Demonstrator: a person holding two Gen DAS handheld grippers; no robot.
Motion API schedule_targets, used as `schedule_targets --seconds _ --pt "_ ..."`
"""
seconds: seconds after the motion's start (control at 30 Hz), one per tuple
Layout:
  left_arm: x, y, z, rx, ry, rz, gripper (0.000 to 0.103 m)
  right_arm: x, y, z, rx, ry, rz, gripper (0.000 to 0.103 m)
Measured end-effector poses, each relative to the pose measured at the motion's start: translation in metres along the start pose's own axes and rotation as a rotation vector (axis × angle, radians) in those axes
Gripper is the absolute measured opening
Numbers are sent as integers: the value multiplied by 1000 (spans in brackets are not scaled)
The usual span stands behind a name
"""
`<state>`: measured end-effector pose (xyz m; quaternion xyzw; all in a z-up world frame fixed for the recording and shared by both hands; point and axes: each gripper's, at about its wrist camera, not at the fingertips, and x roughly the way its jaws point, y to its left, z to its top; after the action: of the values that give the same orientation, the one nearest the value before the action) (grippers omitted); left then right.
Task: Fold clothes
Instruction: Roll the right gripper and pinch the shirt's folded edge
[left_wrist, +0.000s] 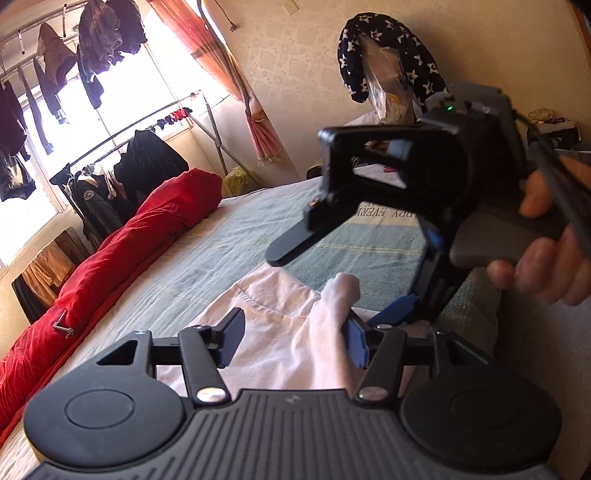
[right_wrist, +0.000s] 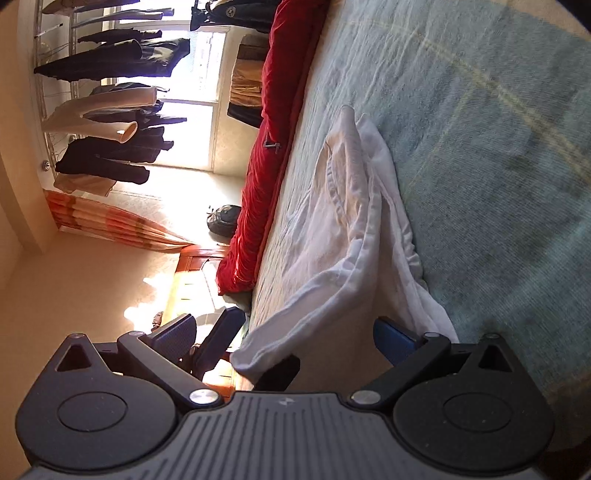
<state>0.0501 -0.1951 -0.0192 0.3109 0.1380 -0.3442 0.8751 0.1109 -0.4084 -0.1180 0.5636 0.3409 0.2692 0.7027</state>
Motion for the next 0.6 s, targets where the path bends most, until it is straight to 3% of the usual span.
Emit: schedule_targets --seconds 0.17,0.33,0.57,0.6 --pt "-5 8 -1 -33 -12 -20 58 35 13 25 -104 51 -47 103" --pt "-14 24 -10 -80 5 -51 61 54 15 50 -216 48 -102 103" --pt "-27 43 -33 -123 27 -49 61 61 19 60 -375 25 -190 76" --pt "-26 47 -36 -140 36 -46 61 63 20 60 -405 25 -218 65"
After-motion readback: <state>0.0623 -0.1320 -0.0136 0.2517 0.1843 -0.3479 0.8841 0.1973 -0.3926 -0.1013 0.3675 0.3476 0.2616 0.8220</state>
